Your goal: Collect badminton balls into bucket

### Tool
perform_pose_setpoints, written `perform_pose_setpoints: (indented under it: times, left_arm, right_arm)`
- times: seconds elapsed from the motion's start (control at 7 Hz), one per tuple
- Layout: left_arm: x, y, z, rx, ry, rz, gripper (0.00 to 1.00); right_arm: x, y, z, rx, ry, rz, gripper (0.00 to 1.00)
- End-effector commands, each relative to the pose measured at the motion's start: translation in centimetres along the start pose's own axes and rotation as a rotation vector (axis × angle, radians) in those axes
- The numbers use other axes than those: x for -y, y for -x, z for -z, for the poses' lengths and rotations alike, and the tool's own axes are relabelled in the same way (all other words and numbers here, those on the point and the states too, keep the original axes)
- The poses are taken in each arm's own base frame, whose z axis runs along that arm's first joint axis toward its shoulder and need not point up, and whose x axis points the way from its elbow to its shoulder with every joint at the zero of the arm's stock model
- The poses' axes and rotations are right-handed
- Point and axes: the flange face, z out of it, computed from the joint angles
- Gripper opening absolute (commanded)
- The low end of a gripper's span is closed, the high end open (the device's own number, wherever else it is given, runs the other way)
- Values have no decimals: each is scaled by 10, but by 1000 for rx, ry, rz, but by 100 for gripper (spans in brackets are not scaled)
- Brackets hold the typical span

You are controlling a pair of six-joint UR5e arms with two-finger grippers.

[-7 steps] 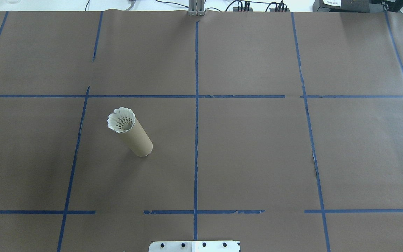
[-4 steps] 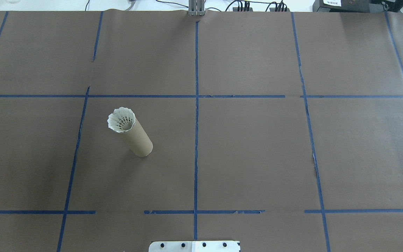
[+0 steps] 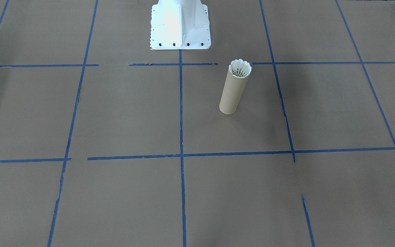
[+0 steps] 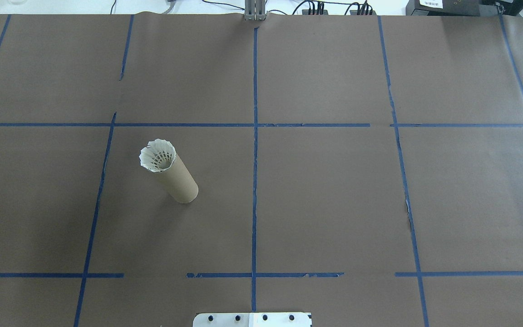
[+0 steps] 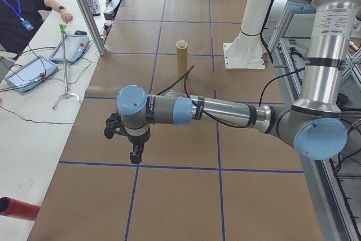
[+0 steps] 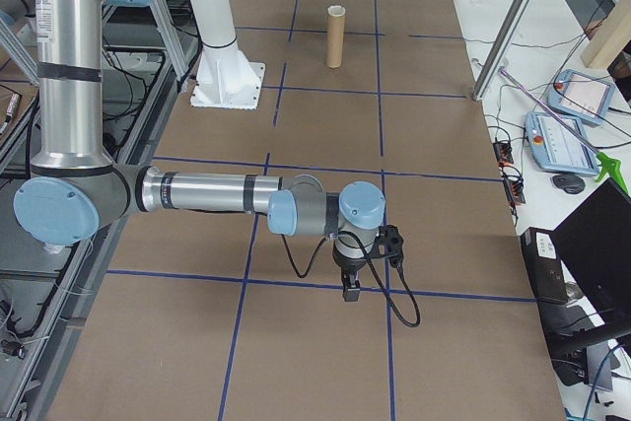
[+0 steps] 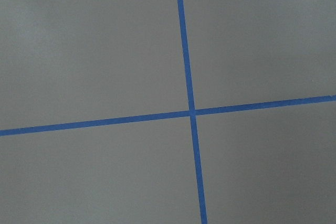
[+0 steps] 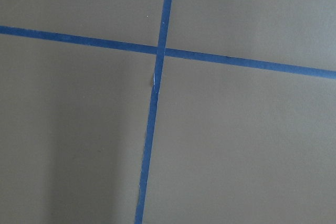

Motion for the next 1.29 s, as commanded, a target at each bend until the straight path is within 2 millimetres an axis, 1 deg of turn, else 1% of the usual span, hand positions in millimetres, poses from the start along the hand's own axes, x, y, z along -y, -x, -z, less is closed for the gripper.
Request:
perform_pose_setpoints:
  times: [0.0,0.29,0.86,1.14]
  left_arm:
    - [1,0,-3,-4,4,-1,100]
    - [-1,2,-5,-6,7,3,100]
    - [1,-3,0,-7,-3,-9,100]
    - [1,-1,-2,-7,0,-6,100]
  right_arm:
    - [0,0,0,0,0,1,100]
    - [0,0,0,0,0,0,100]
    - [0,0,0,0,0,0,100]
    - [0,0,0,0,0,1,100]
